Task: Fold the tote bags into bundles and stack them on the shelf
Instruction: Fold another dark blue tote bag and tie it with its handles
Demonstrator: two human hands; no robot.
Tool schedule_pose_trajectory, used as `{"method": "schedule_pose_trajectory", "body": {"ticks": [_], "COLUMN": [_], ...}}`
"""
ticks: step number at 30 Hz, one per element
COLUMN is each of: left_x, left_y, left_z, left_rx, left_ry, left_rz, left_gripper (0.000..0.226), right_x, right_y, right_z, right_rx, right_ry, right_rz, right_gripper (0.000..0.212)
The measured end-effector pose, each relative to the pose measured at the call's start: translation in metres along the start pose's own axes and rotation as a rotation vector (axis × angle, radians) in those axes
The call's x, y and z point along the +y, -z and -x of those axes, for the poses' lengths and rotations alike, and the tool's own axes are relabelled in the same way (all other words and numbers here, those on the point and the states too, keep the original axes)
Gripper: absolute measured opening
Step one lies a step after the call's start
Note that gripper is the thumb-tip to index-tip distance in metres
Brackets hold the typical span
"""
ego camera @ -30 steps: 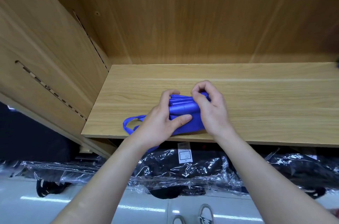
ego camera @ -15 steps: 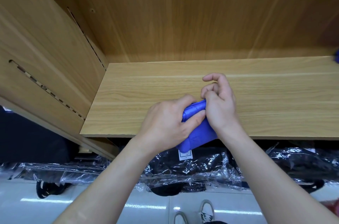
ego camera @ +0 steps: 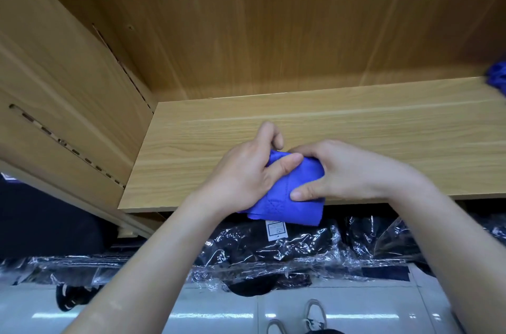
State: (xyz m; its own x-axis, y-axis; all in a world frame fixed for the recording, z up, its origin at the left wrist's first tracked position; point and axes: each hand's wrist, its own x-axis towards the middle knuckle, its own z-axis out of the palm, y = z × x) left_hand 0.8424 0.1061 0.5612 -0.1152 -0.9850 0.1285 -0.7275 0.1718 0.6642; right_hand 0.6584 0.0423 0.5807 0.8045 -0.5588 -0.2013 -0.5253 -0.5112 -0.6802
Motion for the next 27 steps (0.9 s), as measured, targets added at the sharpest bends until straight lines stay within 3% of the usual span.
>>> {"method": "schedule_pose_trajectory", "body": {"ticks": [3, 5, 7, 8, 10, 13, 15, 17, 21, 24, 27], "left_x": [0.000, -0.008, -0.019, -0.025, -0.035, -0.039, -0.033, -0.023, -0.026, -0.048, -0.061], "left_y": [0.009, 0.023, 0.040, 0.049, 0.066, 0.071, 0.061, 0.048, 0.040, 0.035, 0.025], "left_z": [-0.001, 0.001, 0.006, 0.009, 0.018, 0.028, 0.029, 0.024, 0.014, 0.016, 0.021], "left_rx": [-0.124, -0.254, -0.349, -0.356, -0.323, -0.149, -0.031, 0.143, 0.402, 0.425, 0.392], "left_ry": [0.083, 0.151, 0.170, 0.193, 0.239, 0.160, 0.128, 0.244, 0.559, 0.663, 0.627], "left_rz": [0.132, -0.010, -0.259, -0.248, 0.043, 0.644, 0.995, 1.218, 1.414, 1.339, 0.786], "left_gripper": [0.045, 0.048, 0.027, 0.018, 0.022, 0.035, 0.032, 0.029, 0.023, 0.016, 0.011], "right_x": [0.005, 0.015, 0.025, 0.028, 0.033, 0.035, 0.036, 0.038, 0.040, 0.045, 0.049], "right_y": [0.007, 0.017, 0.029, 0.033, 0.038, 0.038, 0.035, 0.029, 0.017, 0.011, 0.012], "right_z": [0.002, 0.007, 0.013, 0.015, 0.017, 0.014, 0.009, 0.006, 0.004, 0.002, 0.001], "right_rx": [0.082, 0.158, 0.219, 0.232, 0.236, 0.218, 0.186, 0.160, 0.108, 0.076, 0.050], "right_ry": [0.016, -0.025, -0.071, -0.094, -0.121, -0.152, -0.163, -0.164, -0.140, -0.150, -0.195], "right_rz": [-0.031, 0.001, 0.102, 0.156, 0.202, 0.234, 0.248, 0.189, -0.009, -0.023, -0.025], "right_gripper": [0.015, 0.021, 0.032, 0.035, 0.037, 0.037, 0.035, 0.030, 0.026, 0.023, 0.026]}}
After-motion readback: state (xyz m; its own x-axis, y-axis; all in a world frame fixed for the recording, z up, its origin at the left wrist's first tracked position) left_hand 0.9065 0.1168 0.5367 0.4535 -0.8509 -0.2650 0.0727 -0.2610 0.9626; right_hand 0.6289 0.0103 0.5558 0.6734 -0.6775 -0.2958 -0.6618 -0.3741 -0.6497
